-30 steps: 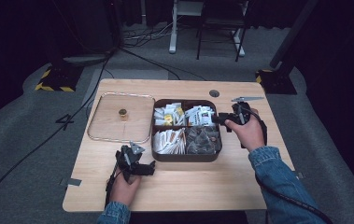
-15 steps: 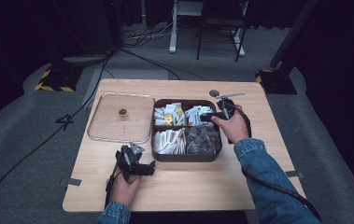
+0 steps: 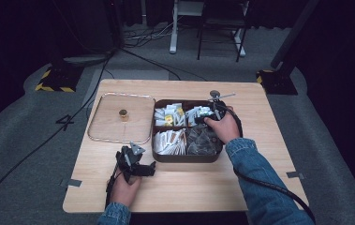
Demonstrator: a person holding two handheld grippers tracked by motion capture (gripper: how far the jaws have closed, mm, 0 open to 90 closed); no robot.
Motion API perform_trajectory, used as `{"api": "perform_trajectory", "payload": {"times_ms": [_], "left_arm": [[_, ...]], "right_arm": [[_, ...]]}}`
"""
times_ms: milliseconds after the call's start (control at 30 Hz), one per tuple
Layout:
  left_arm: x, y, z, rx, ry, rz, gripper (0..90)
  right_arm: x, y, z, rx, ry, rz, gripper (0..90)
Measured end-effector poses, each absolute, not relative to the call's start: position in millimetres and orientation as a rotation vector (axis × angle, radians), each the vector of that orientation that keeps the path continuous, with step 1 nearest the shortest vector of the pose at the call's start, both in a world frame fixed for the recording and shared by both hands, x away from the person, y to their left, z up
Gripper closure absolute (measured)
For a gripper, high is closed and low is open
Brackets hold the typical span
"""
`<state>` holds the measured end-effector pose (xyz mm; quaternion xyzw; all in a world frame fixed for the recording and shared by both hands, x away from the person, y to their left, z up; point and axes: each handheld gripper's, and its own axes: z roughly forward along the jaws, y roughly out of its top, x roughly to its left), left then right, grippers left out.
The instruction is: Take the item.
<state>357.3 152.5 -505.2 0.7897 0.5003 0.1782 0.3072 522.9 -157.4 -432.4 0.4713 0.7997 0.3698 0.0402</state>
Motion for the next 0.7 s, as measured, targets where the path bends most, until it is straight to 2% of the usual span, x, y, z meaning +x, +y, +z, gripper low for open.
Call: {"api": "perform_trajectory", "payload": {"times_ms": [200, 433, 533, 600, 700], "left_arm": [[357.2, 152.3, -505.3, 2.085, 1.324, 0.471, 0.6], [357.3, 152.4, -505.3, 2.087, 1.323, 0.472, 0.6], [357.3, 152.5, -505.3, 2.088, 1.323, 0.472, 0.6], [357.3, 152.5, -505.3, 2.088, 1.323, 0.472, 0.6], [357.3, 152.4, -505.4, 2.085, 1.323, 0.473, 0.6]], "right_arm": [[526.0, -140.8, -429.6, 1.409, 2.466, 1.117, 66.3], [532.1, -128.2, -443.2, 1.409, 2.485, 1.034, 68.5], [533.7, -126.4, -448.0, 1.413, 2.487, 0.992, 72.6], [533.7, -125.4, -448.5, 1.438, 2.475, 0.985, 80.3], [532.5, -123.0, -445.1, 1.442, 2.466, 0.961, 84.6]]}}
